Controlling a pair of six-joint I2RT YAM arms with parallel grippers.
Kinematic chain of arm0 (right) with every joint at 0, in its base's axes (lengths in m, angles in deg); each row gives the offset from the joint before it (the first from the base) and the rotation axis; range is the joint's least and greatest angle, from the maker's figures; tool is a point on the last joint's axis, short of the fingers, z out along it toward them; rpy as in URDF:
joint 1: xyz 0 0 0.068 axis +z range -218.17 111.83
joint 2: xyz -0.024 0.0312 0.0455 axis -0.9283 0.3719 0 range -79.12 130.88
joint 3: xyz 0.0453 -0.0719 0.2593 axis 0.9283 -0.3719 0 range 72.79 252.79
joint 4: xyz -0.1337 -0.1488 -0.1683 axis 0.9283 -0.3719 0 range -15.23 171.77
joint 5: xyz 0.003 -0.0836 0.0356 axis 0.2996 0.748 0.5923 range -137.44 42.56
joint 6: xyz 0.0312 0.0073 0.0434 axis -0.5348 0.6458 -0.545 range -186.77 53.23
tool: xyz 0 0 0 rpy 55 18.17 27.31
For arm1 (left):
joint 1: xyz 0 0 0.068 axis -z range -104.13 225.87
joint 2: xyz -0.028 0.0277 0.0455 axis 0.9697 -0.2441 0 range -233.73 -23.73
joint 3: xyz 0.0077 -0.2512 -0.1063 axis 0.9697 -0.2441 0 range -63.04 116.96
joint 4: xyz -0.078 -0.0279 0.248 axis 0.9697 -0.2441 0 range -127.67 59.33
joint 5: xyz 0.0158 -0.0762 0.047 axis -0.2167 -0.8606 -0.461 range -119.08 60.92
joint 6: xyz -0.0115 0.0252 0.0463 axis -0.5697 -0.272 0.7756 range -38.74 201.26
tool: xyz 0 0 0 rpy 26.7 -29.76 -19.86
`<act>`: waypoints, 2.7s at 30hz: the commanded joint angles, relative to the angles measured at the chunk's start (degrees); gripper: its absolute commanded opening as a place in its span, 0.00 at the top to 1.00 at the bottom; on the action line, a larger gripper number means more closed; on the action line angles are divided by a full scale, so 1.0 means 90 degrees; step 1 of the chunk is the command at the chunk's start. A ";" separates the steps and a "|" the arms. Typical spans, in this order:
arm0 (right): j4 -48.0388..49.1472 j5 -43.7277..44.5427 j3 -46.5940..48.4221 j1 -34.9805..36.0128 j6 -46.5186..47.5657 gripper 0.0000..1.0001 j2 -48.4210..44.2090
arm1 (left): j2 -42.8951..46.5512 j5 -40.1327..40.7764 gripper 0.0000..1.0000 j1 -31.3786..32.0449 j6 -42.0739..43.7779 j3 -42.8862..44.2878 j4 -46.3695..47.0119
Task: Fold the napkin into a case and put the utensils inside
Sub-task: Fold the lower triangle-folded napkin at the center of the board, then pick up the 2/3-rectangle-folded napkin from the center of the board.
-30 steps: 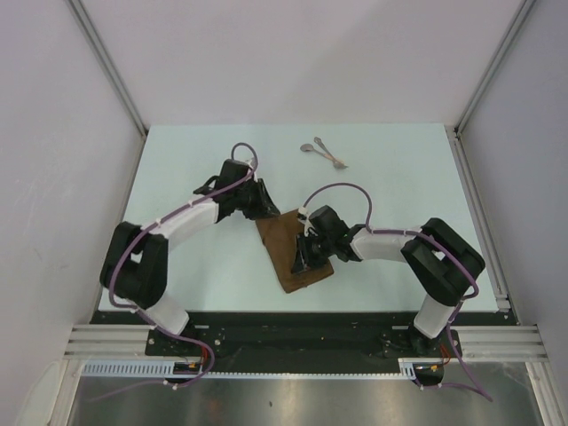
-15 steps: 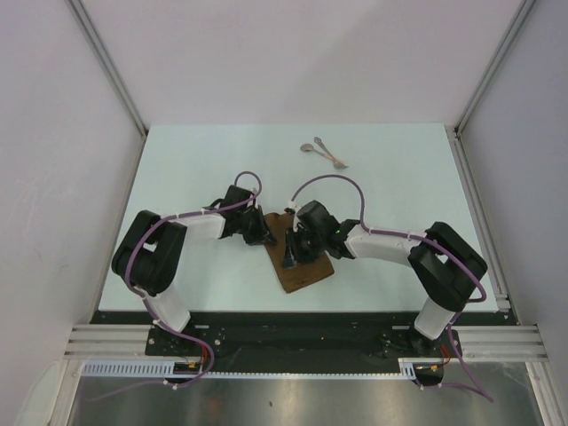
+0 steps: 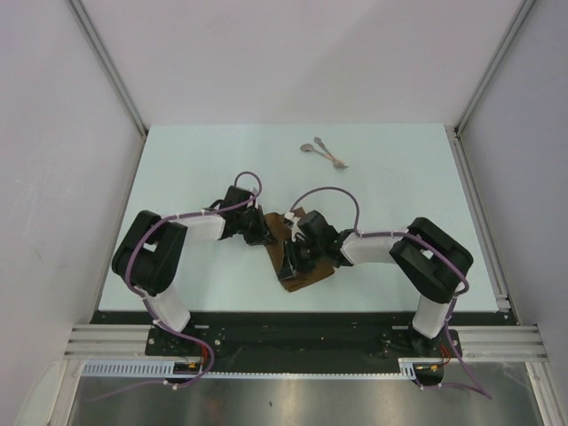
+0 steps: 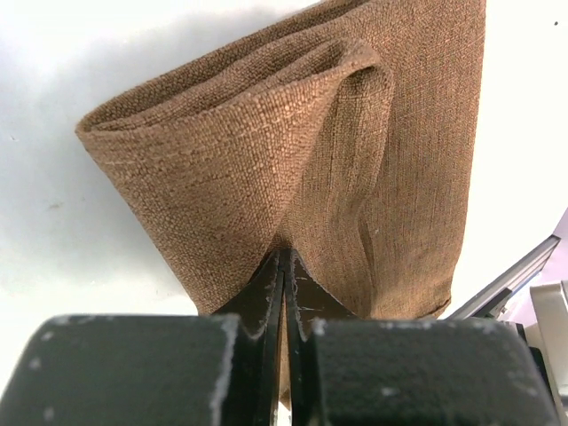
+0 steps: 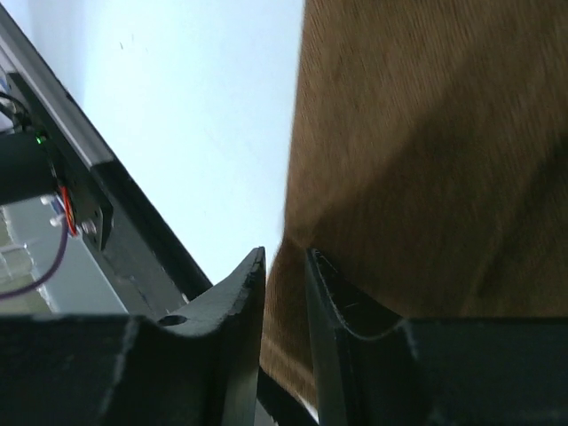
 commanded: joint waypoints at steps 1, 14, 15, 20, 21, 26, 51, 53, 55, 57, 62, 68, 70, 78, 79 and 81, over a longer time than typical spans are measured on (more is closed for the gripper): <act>-0.0033 0.0052 -0.0894 -0.0057 -0.0037 0.70 -0.0737 | -0.0164 0.0425 0.98 -0.0033 0.0040 -0.0039 -0.0025; -0.0746 0.0403 -0.1132 -0.0223 0.0011 0.71 -0.2301 | 0.0674 0.0094 0.86 -0.0033 0.0148 0.0205 -0.0406; -0.0746 0.0394 -0.1034 -0.0243 0.0011 0.70 -0.2292 | 0.0801 0.0064 0.85 -0.0033 0.0128 0.0166 -0.0406; -0.0144 0.0014 -0.0516 -0.0097 -0.0193 0.71 -0.1542 | 0.1348 -0.0102 0.86 0.0006 -0.0116 -0.0087 -0.0358; -0.0044 -0.0064 -0.0390 -0.0019 -0.0261 0.71 -0.1404 | 0.1378 -0.0092 0.87 0.0015 -0.0155 -0.0214 -0.0309; 0.0367 -0.0221 -0.0329 0.0196 -0.0389 0.72 -0.0788 | 0.1165 0.0082 0.91 0.0103 -0.0370 -0.0731 0.0090; -0.1655 0.0355 -0.0974 -0.2713 0.0822 0.34 -0.2575 | 0.1213 0.1997 0.56 0.2238 -0.0341 0.0585 -0.0924; -0.1557 0.0257 -0.1257 -0.2782 0.0783 0.34 -0.2681 | 0.1115 0.2366 0.54 0.2543 -0.0341 0.0674 -0.0905; -0.1391 0.0073 -0.1549 -0.2772 0.0656 0.34 -0.2760 | 0.1154 0.2572 0.53 0.2895 -0.0185 0.0596 -0.0739; -0.1138 -0.0026 -0.1755 -0.2782 0.0617 0.34 -0.2828 | 0.1202 0.2837 0.53 0.3187 -0.0030 0.0528 -0.0602; -0.0649 -0.0368 -0.2136 -0.2782 0.0578 0.40 -0.2585 | 0.1388 0.3170 0.51 0.3473 0.0001 0.0439 -0.0563; -0.0034 -0.0563 -0.2341 -0.2753 0.0421 0.50 -0.2321 | 0.1164 0.2965 0.49 0.3365 -0.0067 0.0986 -0.1149; -0.0004 -0.0544 -0.2371 -0.2743 0.0470 0.53 -0.2253 | 0.1232 0.2877 0.47 0.3307 -0.0067 0.1025 -0.1158; 0.0035 -0.0563 -0.2469 -0.2675 0.0509 0.74 -0.2262 | 0.1408 0.2457 0.44 0.2917 0.0246 0.0996 -0.1109; 0.0054 -0.0583 -0.2498 -0.2646 0.0480 0.75 -0.2262 | 0.1389 0.2457 0.39 0.2839 0.0158 0.0996 -0.1168; 0.0191 -0.0631 -0.2517 -0.2606 0.0393 0.79 -0.2282 | 0.1243 0.1970 0.31 0.2556 -0.0106 0.1015 -0.1314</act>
